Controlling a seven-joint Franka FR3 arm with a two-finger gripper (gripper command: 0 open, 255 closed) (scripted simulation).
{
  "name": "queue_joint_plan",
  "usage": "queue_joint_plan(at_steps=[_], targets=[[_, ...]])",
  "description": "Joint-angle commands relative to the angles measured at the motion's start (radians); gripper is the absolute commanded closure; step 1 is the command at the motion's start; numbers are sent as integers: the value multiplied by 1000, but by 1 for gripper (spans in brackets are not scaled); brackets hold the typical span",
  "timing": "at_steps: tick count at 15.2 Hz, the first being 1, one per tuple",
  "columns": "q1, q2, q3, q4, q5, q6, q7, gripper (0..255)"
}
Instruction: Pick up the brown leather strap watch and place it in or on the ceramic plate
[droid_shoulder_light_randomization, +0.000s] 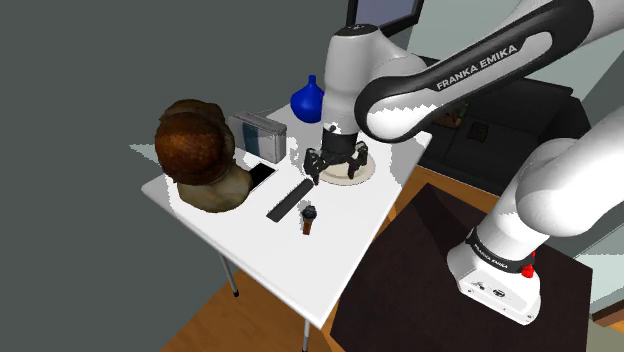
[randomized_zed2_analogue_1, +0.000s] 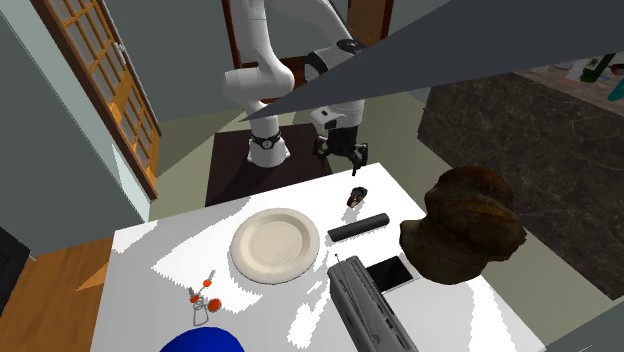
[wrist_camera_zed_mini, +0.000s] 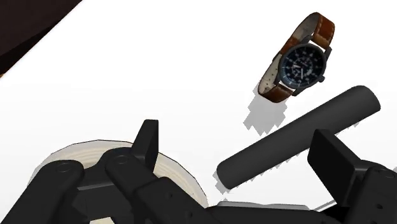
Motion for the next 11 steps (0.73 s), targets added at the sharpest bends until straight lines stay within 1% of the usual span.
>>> queue_joint_plan(at_steps=[1, 3, 6, 11], targets=[[-6, 77, 39, 24, -14, 43, 75, 0], [-14, 161, 73, 52, -44, 86, 152, 0], [-20, 295, 111, 103, -116, 144, 281, 0], [-16, 368, 108, 99, -175, 207, 334, 0]])
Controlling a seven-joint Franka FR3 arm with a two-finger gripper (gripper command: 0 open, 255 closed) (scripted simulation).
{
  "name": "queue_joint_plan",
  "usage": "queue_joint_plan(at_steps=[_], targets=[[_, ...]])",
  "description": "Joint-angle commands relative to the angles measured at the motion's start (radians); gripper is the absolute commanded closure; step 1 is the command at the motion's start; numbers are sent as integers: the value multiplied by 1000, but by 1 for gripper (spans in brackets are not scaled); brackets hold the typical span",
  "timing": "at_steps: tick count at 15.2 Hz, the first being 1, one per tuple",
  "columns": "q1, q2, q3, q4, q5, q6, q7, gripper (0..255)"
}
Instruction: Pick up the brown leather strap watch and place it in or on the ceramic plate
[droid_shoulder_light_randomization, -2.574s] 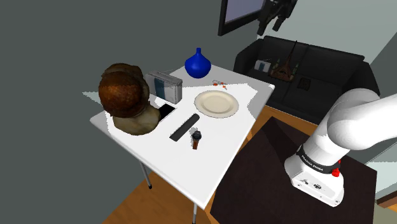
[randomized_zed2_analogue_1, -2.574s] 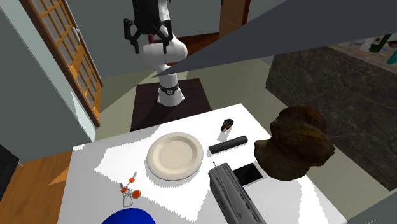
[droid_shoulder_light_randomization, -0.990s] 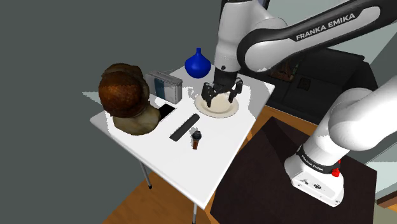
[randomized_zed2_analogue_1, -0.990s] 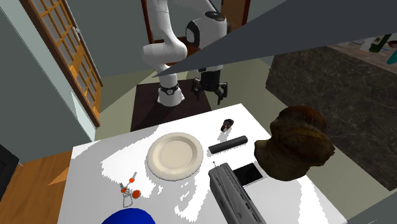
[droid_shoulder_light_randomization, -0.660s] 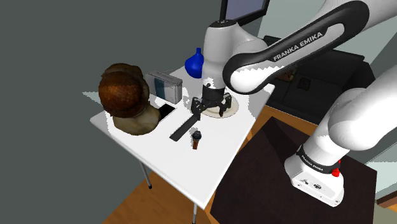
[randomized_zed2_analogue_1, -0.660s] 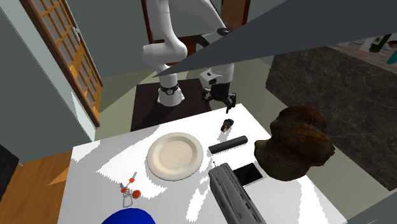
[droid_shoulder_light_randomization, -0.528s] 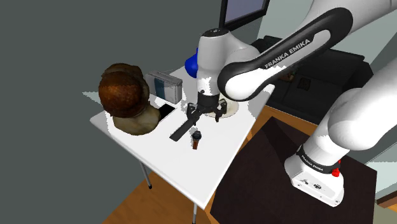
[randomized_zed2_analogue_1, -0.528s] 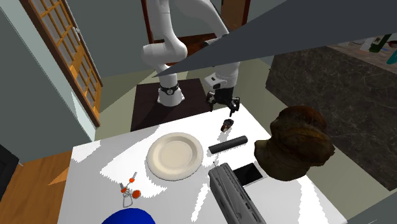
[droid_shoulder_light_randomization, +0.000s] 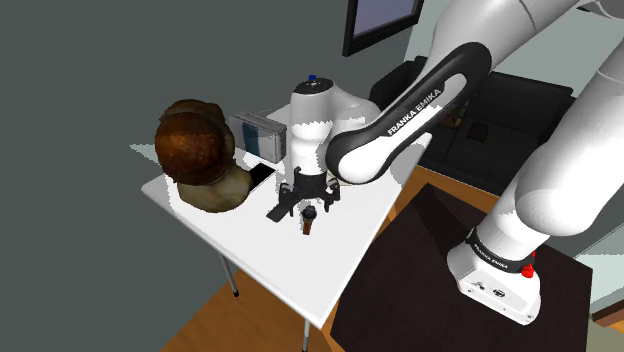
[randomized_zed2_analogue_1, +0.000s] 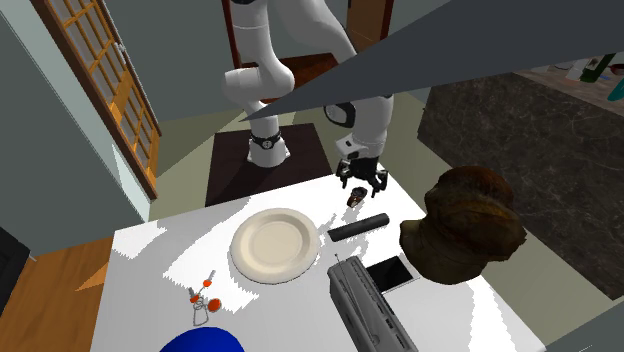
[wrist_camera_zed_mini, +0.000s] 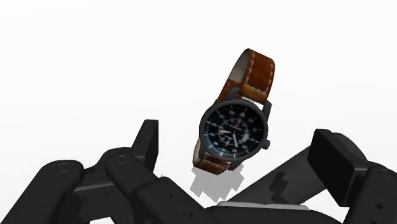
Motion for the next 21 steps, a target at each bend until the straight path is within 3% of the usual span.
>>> queue_joint_plan(at_steps=[1, 4, 11, 12, 21], targets=[[1, 30, -3, -6, -27, 31, 21, 0], [4, 66, -10, -11, -63, 66, 47, 0], [4, 66, -10, -11, -63, 65, 46, 0], [4, 66, -10, -11, -63, 65, 46, 255], [4, 66, -10, -11, -63, 66, 46, 255]])
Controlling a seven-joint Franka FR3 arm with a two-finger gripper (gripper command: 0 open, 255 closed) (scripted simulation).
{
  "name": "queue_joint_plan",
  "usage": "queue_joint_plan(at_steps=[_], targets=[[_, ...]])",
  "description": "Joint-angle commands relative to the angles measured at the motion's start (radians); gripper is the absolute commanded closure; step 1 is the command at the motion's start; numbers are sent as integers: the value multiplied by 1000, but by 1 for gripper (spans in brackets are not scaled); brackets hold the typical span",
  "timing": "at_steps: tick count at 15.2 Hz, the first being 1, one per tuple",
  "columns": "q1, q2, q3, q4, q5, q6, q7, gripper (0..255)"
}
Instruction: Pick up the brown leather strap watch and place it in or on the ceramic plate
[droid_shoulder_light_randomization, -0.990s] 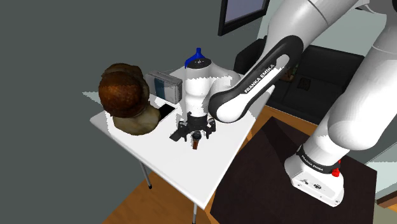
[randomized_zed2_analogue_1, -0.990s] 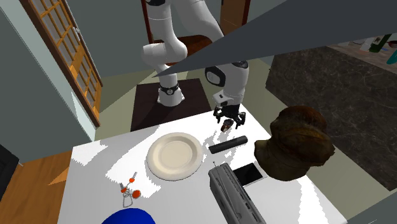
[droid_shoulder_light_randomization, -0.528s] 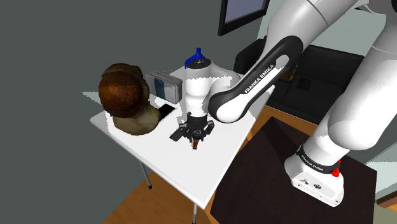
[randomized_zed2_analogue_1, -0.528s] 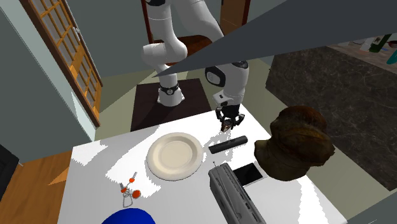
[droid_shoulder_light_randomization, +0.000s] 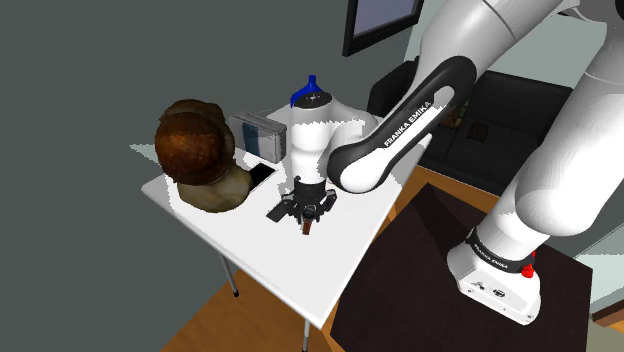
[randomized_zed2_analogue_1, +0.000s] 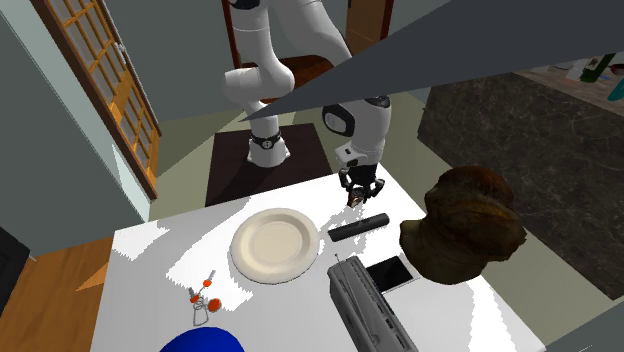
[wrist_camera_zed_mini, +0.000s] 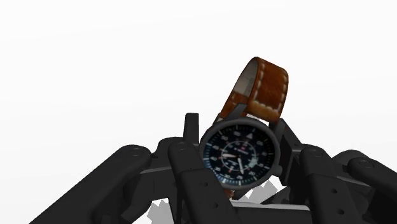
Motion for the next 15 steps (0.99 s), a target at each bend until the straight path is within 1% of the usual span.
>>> queue_joint_plan(at_steps=[1, 8, 15], targets=[[-2, -14, 3, 0, 15, -14, -11, 255], [-6, -109, 14, 18, 101, -110, -73, 255], [-2, -192, 9, 49, 161, -211, -118, 255]])
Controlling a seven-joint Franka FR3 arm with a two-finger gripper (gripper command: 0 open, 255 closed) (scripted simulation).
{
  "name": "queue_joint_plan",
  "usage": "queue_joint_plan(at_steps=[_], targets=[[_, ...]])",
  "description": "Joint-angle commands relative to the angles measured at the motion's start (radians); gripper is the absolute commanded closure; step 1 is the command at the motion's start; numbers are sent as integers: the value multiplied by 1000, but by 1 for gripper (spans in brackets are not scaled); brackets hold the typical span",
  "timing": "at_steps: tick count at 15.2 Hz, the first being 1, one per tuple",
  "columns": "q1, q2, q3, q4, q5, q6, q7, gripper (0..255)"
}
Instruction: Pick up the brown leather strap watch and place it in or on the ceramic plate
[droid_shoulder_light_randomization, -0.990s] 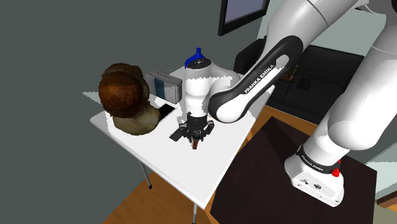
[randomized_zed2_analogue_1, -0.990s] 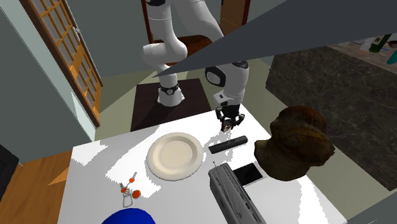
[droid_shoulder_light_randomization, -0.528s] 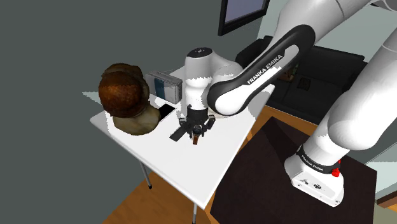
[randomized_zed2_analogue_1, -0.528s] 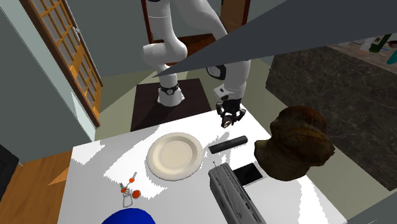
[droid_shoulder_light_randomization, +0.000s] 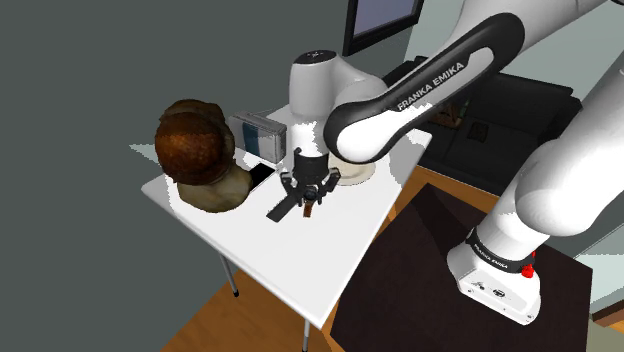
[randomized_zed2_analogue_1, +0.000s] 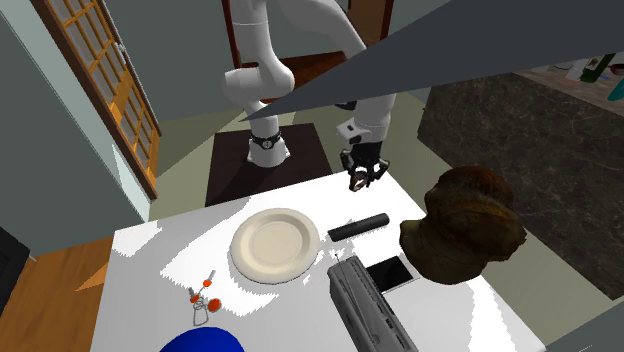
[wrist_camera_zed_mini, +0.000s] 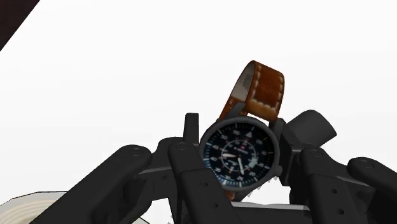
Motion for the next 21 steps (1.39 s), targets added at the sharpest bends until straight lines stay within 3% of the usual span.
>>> queue_joint_plan(at_steps=[1, 12, 21], targets=[[1, -24, -3, 10, 16, -32, -13, 255], [-117, -59, -164, -22, 10, -37, -288, 255], [-232, 7, -294, 48, -39, -47, -497, 255]])
